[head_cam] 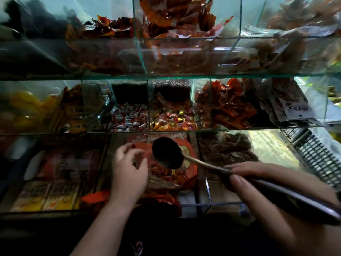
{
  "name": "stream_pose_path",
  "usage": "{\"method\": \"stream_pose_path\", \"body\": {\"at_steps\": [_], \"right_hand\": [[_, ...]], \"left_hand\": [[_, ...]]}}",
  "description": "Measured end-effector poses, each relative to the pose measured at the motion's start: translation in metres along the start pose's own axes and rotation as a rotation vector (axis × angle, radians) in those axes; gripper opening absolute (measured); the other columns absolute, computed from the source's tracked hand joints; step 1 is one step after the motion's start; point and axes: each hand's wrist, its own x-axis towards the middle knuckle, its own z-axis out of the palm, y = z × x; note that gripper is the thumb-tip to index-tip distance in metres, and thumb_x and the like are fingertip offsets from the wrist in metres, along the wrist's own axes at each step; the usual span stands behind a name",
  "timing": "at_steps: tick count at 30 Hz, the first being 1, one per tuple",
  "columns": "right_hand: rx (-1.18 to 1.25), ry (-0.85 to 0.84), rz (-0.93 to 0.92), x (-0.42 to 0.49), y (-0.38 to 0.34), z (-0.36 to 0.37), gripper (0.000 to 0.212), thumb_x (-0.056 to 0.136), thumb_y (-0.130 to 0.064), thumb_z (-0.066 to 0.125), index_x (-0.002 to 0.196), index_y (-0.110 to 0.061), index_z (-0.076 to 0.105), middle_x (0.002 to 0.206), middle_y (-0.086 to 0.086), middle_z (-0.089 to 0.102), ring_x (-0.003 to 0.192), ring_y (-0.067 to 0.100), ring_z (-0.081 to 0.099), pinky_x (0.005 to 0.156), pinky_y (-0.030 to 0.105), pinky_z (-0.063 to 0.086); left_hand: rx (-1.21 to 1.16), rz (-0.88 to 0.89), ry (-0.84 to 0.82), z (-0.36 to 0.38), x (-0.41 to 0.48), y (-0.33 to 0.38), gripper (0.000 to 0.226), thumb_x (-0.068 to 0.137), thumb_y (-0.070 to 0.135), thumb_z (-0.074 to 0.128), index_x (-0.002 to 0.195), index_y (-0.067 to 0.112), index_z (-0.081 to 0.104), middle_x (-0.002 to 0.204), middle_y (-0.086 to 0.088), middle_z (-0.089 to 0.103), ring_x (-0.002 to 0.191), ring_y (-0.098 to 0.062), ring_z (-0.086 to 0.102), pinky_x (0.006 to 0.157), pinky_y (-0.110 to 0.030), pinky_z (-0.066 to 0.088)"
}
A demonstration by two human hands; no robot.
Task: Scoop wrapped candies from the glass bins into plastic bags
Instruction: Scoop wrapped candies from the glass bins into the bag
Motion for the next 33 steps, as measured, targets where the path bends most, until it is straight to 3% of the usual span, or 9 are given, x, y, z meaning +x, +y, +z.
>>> {"method": "stream_pose_path", "body": {"at_steps": [2, 3, 9, 15, 18, 22, 26, 29, 33], "right_hand": [[-0.156, 0.444, -0.170, 0.005, -0.004, 0.027, 0.008, 0.089, -0.022, 0.076, 0.085, -0.029, 0.074, 0.086, -0.023, 0.073, 0.077, -0.014, 0.068, 0.074, 0.009, 0.053], [-0.195, 0.513, -0.250, 0.007, 0.000, 0.041, 0.004, 0.086, -0.029, 0.076, 0.089, -0.032, 0.075, 0.090, -0.026, 0.073, 0.082, -0.011, 0.069, 0.075, 0.010, 0.054], [-0.326, 0.230, 0.037, 0.096, 0.056, 0.091, 0.016, 0.092, -0.030, 0.069, 0.106, -0.025, 0.076, 0.103, -0.004, 0.072, 0.099, 0.016, 0.065, 0.088, 0.035, 0.054], [0.001, 0.510, 0.173, 0.121, 0.098, 0.128, 0.009, 0.087, -0.030, 0.078, 0.083, -0.022, 0.079, 0.079, -0.009, 0.077, 0.076, 0.003, 0.072, 0.068, 0.023, 0.056], [0.230, 0.593, 0.203, 0.115, 0.101, 0.125, 0.013, 0.087, -0.025, 0.079, 0.075, -0.029, 0.080, 0.074, -0.016, 0.077, 0.070, -0.004, 0.072, 0.061, 0.013, 0.052], [0.452, 0.685, 0.239, 0.105, 0.100, 0.116, 0.017, 0.088, -0.026, 0.079, 0.072, -0.033, 0.079, 0.068, -0.006, 0.076, 0.063, 0.004, 0.072, 0.055, 0.014, 0.053], [0.422, 0.568, 0.300, 0.114, 0.099, 0.124, 0.017, 0.088, -0.030, 0.079, 0.073, -0.038, 0.080, 0.074, -0.016, 0.077, 0.070, -0.004, 0.072, 0.061, 0.012, 0.053], [0.390, 0.514, 0.340, 0.122, 0.102, 0.138, 0.007, 0.088, -0.032, 0.078, 0.084, -0.028, 0.083, 0.082, -0.017, 0.079, 0.079, -0.005, 0.072, 0.072, 0.018, 0.056], [0.358, 0.509, 0.286, 0.125, 0.096, 0.143, 0.019, 0.086, -0.031, 0.079, 0.068, -0.038, 0.077, 0.076, -0.024, 0.076, 0.073, -0.008, 0.070, 0.061, 0.004, 0.048]], "left_hand": [[0.074, -0.097, -0.122, 0.008, -0.012, -0.010, 0.031, 0.092, 0.024, 0.069, 0.123, 0.025, 0.067, 0.152, -0.001, 0.037, 0.142, -0.021, 0.034, 0.114, -0.040, 0.038], [0.108, -0.138, -0.186, 0.012, -0.016, -0.013, 0.041, 0.093, 0.026, 0.068, 0.133, 0.024, 0.062, 0.155, -0.004, 0.034, 0.144, -0.023, 0.033, 0.116, -0.041, 0.036], [0.203, -0.124, -0.289, 0.026, -0.017, -0.023, 0.056, 0.093, 0.023, 0.061, 0.146, 0.027, 0.046, 0.133, 0.005, 0.062, 0.120, -0.018, 0.059, 0.094, -0.031, 0.053], [0.100, -0.132, -0.312, 0.030, -0.015, -0.024, 0.073, 0.092, 0.018, 0.059, 0.157, 0.027, 0.028, 0.144, 0.006, 0.055, 0.129, -0.014, 0.054, 0.091, -0.017, 0.038], [0.074, -0.166, -0.315, 0.031, -0.016, -0.024, 0.078, 0.092, 0.020, 0.060, 0.159, 0.030, 0.022, 0.142, 0.009, 0.055, 0.114, 0.000, 0.052, 0.082, -0.002, 0.035], [0.001, -0.178, -0.316, 0.030, -0.019, -0.023, 0.075, 0.092, 0.017, 0.062, 0.157, 0.031, 0.026, 0.121, 0.026, 0.052, 0.121, -0.011, 0.058, 0.093, -0.013, 0.039], [-0.028, -0.187, -0.316, 0.029, -0.020, -0.023, 0.076, 0.092, 0.016, 0.063, 0.156, 0.033, 0.026, 0.113, 0.005, 0.069, 0.093, -0.014, 0.071, 0.082, -0.032, 0.061], [-0.039, -0.223, -0.329, 0.029, -0.019, -0.026, 0.078, 0.094, 0.016, 0.062, 0.158, 0.032, 0.021, 0.118, -0.009, 0.069, 0.067, -0.003, 0.069, 0.052, -0.020, 0.055], [-0.072, -0.201, -0.301, 0.025, -0.022, -0.023, 0.076, 0.094, 0.016, 0.062, 0.158, 0.033, 0.024, 0.140, 0.005, 0.058, 0.095, 0.002, 0.066, 0.075, -0.017, 0.056]]}}
